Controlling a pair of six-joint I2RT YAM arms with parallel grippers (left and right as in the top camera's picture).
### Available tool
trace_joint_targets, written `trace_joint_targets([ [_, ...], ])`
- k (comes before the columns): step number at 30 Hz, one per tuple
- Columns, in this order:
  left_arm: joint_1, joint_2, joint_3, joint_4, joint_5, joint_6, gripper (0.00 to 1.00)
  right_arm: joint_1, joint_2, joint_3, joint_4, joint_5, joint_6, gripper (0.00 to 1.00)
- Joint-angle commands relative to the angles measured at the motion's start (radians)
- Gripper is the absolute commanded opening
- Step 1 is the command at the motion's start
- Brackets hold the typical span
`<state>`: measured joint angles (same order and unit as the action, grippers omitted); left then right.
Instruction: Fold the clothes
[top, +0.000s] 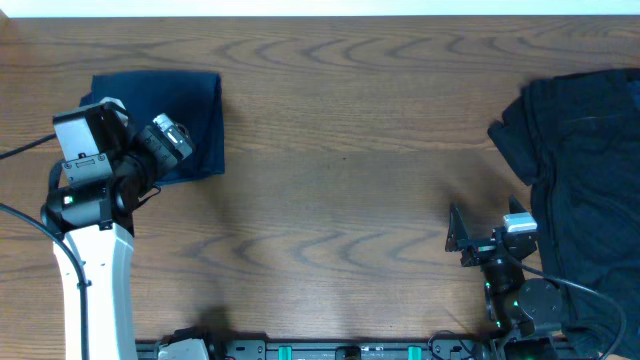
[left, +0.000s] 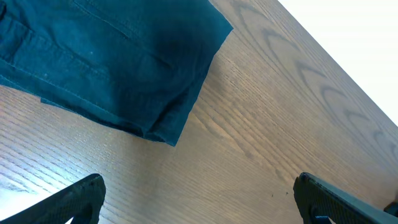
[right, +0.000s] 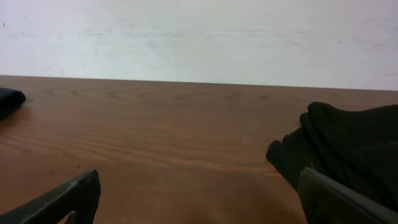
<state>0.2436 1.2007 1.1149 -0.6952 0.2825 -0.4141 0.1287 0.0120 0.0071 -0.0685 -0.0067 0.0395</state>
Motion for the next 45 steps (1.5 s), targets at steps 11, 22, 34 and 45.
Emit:
trace_joint_targets([
  [11, -0.005, -0.002, 0.002, -0.004, -0.002, 0.010, 0.98, 0.009, -0.007, -0.002, -0.004, 0.006, -0.019, 0.99],
  [22, -0.079, -0.254, 0.002, -0.008, -0.003, 0.010, 0.98, 0.009, -0.007, -0.002, -0.005, 0.006, -0.019, 0.99],
  [34, -0.310, -0.737, 0.002, -0.021, -0.006, 0.041, 0.98, 0.009, -0.007, -0.002, -0.005, 0.006, -0.019, 0.99],
  [45, -0.330, -1.019, -0.020, -0.291, -0.014, 0.071, 0.98, 0.009, -0.007, -0.002, -0.005, 0.006, -0.019, 0.99],
])
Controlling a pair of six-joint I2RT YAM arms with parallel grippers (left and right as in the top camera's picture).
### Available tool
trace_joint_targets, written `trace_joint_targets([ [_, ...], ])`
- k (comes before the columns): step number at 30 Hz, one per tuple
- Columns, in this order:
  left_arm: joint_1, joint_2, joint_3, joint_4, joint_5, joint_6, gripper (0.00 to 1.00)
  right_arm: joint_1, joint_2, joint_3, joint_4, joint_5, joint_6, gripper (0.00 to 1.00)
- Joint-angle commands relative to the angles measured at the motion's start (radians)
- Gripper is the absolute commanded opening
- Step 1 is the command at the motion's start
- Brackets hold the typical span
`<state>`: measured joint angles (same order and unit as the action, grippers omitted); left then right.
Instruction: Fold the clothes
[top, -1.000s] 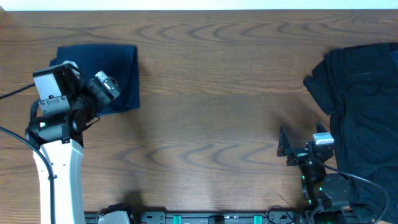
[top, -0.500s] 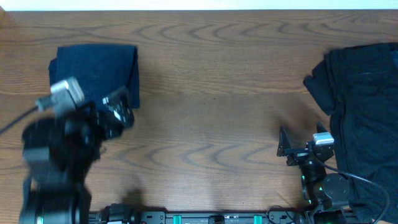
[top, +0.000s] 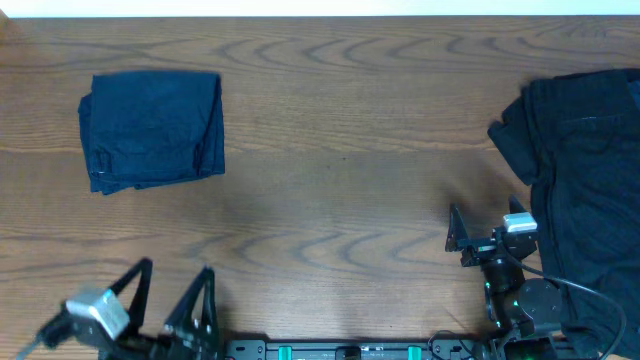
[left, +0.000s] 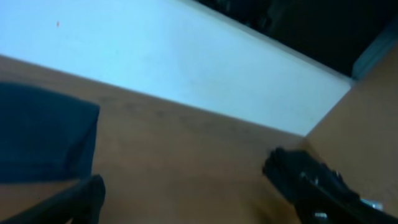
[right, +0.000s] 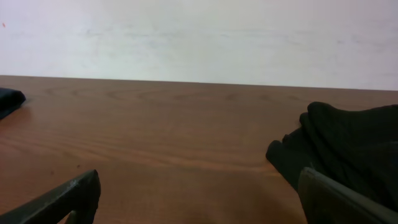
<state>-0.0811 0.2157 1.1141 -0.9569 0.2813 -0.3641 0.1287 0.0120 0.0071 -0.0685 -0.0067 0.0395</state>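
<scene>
A folded blue garment lies flat at the table's far left, and its edge shows in the blurred left wrist view. A crumpled black pile of clothes covers the right side and also fills the right of the right wrist view. My left gripper sits low at the front left edge, open and empty, well short of the blue garment. My right gripper rests open and empty at the front right, just left of the black pile.
The brown wooden table runs bare between the two garments. A white wall borders its far edge. A rail with the arm bases lines the front edge.
My left arm, which hung over the folded blue garment's right part, now sits back at the front left edge, open. The blue garment lies fully uncovered. The right arm has not moved.
</scene>
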Motion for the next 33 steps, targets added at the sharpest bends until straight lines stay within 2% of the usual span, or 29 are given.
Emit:
trace_joint_targets([
  [1, -0.006, -0.050, -0.030, -0.050, -0.012, 0.021, 0.98, 0.009, -0.007, -0.002, -0.005, 0.006, -0.019, 0.99],
  [9, -0.005, -0.169, -0.206, -0.088, -0.013, 0.020, 0.98, 0.009, -0.007, -0.002, -0.004, 0.006, -0.019, 0.99],
  [17, -0.005, -0.213, -0.396, 0.048, -0.031, 0.020, 0.98, 0.009, -0.007, -0.002, -0.005, 0.006, -0.019, 0.99],
  [25, -0.005, -0.213, -0.623, 0.386, -0.166, 0.020, 0.98, 0.009, -0.007, -0.002, -0.004, 0.006, -0.019, 0.99],
  [33, -0.005, -0.214, -0.903, 0.776, -0.189, 0.021, 0.98, 0.009, -0.007, -0.002, -0.005, 0.006, -0.019, 0.99],
])
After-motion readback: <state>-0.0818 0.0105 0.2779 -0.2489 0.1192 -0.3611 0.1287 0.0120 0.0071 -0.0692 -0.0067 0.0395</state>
